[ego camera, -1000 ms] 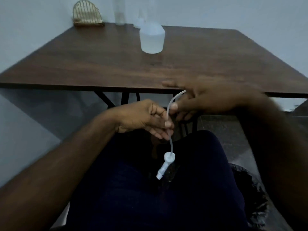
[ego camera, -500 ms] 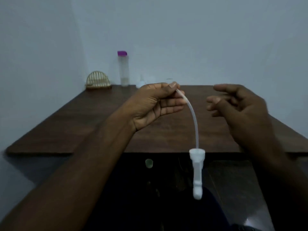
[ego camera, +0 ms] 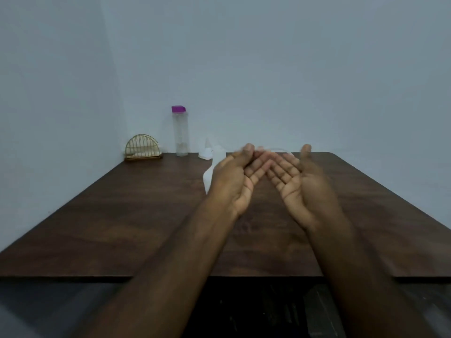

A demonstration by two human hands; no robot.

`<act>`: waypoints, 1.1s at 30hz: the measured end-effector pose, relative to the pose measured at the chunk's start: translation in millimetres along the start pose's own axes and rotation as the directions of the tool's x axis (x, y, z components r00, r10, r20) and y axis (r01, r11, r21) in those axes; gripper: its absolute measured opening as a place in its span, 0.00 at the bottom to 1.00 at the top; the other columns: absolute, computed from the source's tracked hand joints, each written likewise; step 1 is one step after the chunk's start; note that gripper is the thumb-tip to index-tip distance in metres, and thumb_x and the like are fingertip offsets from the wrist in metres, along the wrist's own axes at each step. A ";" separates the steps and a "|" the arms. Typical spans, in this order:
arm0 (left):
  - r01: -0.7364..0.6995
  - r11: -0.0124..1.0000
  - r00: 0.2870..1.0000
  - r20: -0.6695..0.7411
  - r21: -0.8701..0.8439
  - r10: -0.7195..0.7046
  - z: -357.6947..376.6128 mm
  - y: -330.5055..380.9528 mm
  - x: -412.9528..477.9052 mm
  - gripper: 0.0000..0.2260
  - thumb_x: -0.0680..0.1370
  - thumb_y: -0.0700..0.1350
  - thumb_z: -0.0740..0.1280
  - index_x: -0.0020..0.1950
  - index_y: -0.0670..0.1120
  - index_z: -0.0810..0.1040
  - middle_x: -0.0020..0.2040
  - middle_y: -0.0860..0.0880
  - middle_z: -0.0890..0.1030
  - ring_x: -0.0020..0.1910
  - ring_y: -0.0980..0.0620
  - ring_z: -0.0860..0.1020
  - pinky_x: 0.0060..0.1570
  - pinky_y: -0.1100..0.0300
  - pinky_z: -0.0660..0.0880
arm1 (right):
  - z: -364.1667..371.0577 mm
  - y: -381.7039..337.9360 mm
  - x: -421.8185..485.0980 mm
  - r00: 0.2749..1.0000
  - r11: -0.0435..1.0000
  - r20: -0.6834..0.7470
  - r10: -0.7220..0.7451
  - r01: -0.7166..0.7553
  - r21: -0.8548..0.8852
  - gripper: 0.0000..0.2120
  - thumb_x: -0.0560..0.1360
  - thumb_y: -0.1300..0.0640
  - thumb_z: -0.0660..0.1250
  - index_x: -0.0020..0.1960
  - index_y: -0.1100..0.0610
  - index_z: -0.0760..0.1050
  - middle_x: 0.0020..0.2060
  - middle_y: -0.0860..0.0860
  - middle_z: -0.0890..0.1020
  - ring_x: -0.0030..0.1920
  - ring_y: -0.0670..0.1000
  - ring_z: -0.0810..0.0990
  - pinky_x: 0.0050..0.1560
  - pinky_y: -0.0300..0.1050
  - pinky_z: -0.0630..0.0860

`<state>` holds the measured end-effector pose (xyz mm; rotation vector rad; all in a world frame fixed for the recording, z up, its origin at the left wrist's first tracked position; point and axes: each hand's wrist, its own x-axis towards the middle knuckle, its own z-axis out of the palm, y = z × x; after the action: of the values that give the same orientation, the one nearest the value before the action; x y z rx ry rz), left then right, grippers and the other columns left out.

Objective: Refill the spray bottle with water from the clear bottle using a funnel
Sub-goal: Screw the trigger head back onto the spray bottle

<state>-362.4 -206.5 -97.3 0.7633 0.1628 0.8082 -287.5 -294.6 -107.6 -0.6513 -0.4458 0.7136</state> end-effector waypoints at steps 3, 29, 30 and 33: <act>0.017 1.000 1.000 -0.010 -0.012 -0.017 -15.4 -4.8 5.6 0.06 0.80 0.38 0.64 0.44 0.38 0.77 0.39 0.42 0.83 0.40 0.49 0.84 0.45 0.55 0.82 | -6.6 7.5 25.1 0.992 0.993 -0.130 0.000 0.016 0.118 0.16 0.83 0.51 0.57 0.52 0.65 0.73 0.48 0.58 0.81 0.46 0.51 0.84 0.42 0.41 0.83; -0.377 0.180 0.859 0.270 0.909 0.435 -103.9 35.1 107.0 0.22 0.75 0.50 0.71 0.68 0.49 0.71 0.64 0.53 0.76 0.61 0.60 0.73 0.52 0.73 0.68 | 19.0 -10.6 119.2 0.946 0.993 -0.315 -0.078 0.102 0.058 0.06 0.83 0.67 0.57 0.48 0.64 0.70 0.43 0.63 0.79 0.40 0.55 0.83 0.45 0.47 0.84; -0.378 0.174 0.859 0.274 0.910 0.432 -102.6 35.5 109.1 0.21 0.76 0.49 0.71 0.67 0.48 0.72 0.63 0.54 0.76 0.60 0.60 0.73 0.52 0.72 0.68 | 20.0 -9.3 121.3 0.943 0.993 -0.323 -0.084 0.104 0.047 0.05 0.82 0.67 0.57 0.49 0.65 0.70 0.43 0.63 0.79 0.40 0.56 0.83 0.46 0.48 0.83; -0.357 0.138 0.872 0.276 0.924 0.404 -101.0 35.2 113.3 0.16 0.77 0.49 0.69 0.64 0.47 0.76 0.58 0.55 0.78 0.58 0.57 0.76 0.53 0.66 0.72 | 23.5 -5.4 127.4 0.930 0.991 -0.350 -0.117 0.131 0.016 0.03 0.82 0.67 0.59 0.55 0.67 0.69 0.42 0.63 0.80 0.38 0.56 0.84 0.40 0.46 0.83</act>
<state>-345.8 -55.1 -130.5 2.0965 0.5668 1.2162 -212.2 -197.0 -67.3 -0.6902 -0.1428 0.4722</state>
